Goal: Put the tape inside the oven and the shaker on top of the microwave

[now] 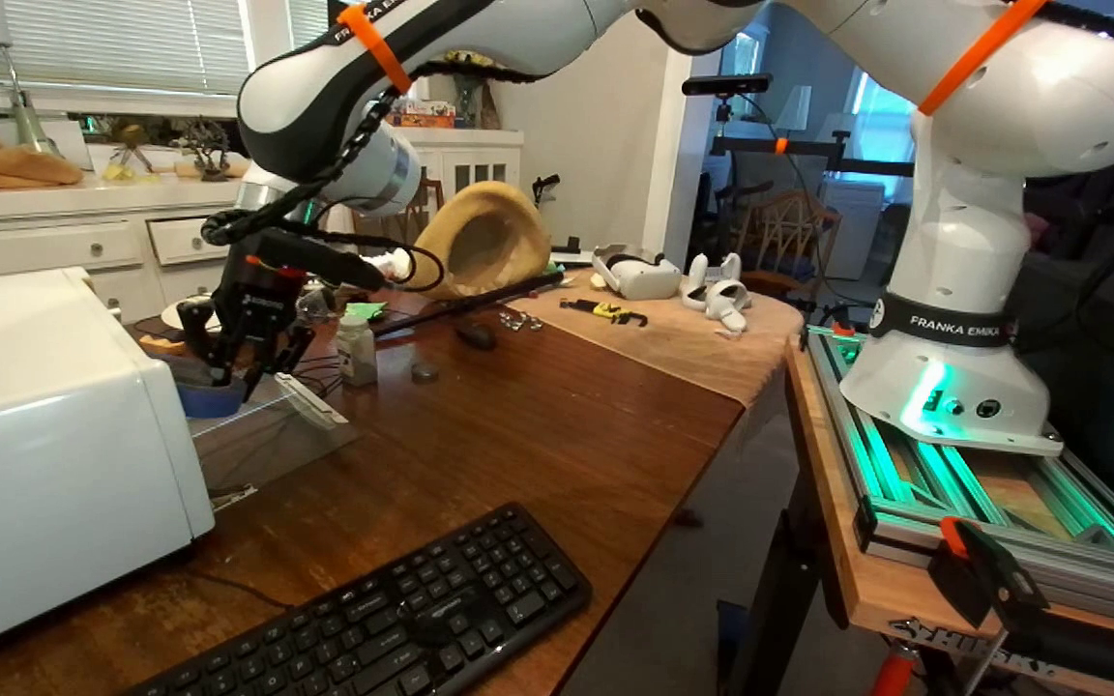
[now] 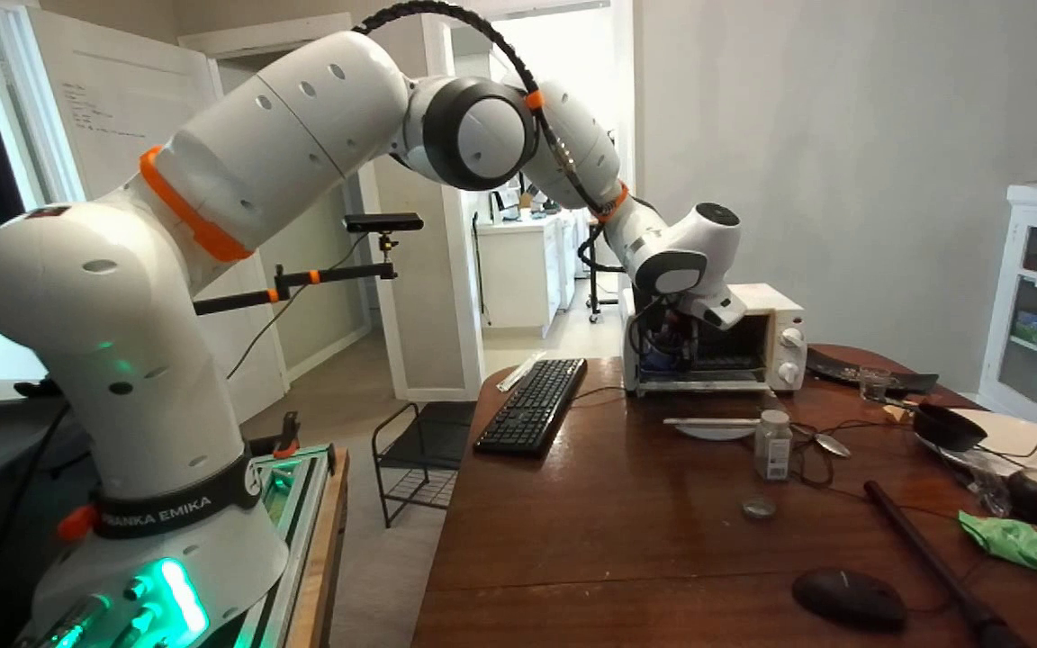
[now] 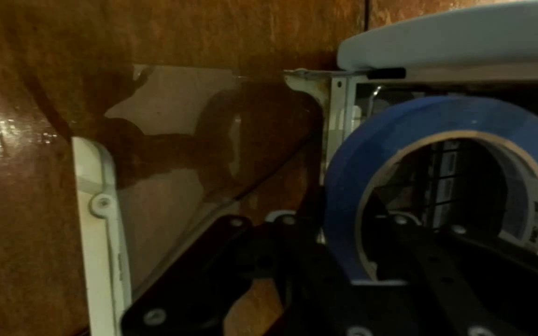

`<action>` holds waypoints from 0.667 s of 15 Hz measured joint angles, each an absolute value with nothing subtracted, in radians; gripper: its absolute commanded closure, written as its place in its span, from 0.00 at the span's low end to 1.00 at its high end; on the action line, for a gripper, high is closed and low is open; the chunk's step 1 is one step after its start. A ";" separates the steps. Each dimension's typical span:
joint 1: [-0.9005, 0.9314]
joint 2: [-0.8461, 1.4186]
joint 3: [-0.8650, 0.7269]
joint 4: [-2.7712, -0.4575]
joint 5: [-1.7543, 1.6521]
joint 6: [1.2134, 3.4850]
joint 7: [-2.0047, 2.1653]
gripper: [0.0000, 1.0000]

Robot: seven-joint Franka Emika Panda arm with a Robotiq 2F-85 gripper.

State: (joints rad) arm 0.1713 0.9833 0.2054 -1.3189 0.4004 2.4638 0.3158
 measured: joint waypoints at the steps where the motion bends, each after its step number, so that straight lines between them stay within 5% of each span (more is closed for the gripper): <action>1: 0.177 0.989 0.214 -1.319 0.406 2.501 0.320 0.94; 6: 0.185 1.005 0.252 -1.319 0.420 2.616 0.330 0.94; 7: 0.185 1.008 0.257 -1.319 0.420 2.626 0.330 0.52; 10: 0.185 1.014 0.268 -1.319 0.420 2.633 0.330 0.38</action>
State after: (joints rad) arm 0.1850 1.0144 0.2677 -1.3189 0.4198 2.6330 0.3298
